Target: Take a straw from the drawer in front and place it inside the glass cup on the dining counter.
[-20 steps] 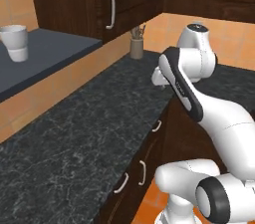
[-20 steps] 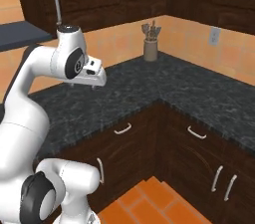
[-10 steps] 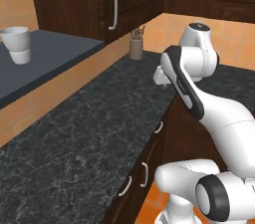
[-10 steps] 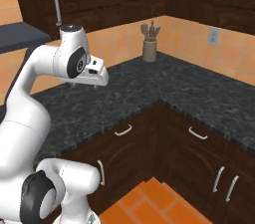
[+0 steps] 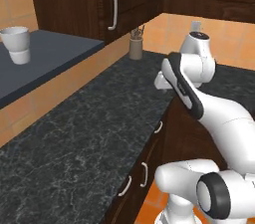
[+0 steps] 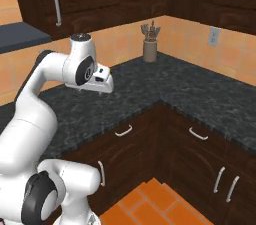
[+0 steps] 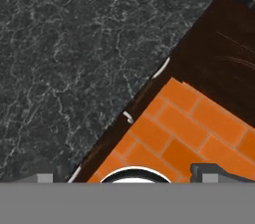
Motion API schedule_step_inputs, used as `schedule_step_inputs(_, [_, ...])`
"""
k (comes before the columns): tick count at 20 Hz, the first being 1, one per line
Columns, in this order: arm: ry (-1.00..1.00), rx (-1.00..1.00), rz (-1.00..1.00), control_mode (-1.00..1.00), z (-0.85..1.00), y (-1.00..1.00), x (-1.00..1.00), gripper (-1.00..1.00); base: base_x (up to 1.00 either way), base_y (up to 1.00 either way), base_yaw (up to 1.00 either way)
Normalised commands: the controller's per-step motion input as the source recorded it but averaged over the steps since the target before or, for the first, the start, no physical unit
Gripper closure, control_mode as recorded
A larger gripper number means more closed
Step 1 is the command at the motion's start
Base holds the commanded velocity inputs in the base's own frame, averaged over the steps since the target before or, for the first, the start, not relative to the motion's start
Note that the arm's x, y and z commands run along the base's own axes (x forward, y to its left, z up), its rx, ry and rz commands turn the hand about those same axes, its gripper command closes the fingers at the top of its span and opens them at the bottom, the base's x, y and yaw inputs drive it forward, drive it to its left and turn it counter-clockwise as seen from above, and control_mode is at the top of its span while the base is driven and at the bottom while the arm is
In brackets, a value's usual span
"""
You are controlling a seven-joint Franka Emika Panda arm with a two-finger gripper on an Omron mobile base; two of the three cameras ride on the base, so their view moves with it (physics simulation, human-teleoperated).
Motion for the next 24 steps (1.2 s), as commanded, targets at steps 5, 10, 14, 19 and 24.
schedule_step_inputs(5, [0.00, 0.32, 0.00, -1.00, -1.00, -0.82, 0.31, -1.00, 0.00, 0.00, 0.00])
schedule_step_inputs(10, [0.03, 0.35, 0.00, -1.00, -0.88, -0.37, 0.50, -1.00, 0.00, 0.00, 0.00])
schedule_step_inputs(14, [0.02, 0.19, 0.00, -1.00, -0.72, -0.01, 0.33, -1.00, 0.00, 0.00, 0.00])
schedule_step_inputs(19, [-0.01, 0.10, 0.00, -1.00, -0.75, 0.00, 0.03, -1.00, 0.00, 0.00, 0.00])
schedule_step_inputs(24, [-0.10, 0.05, 0.00, -1.00, -0.70, -0.04, 0.02, -1.00, 0.00, 0.00, 0.00])
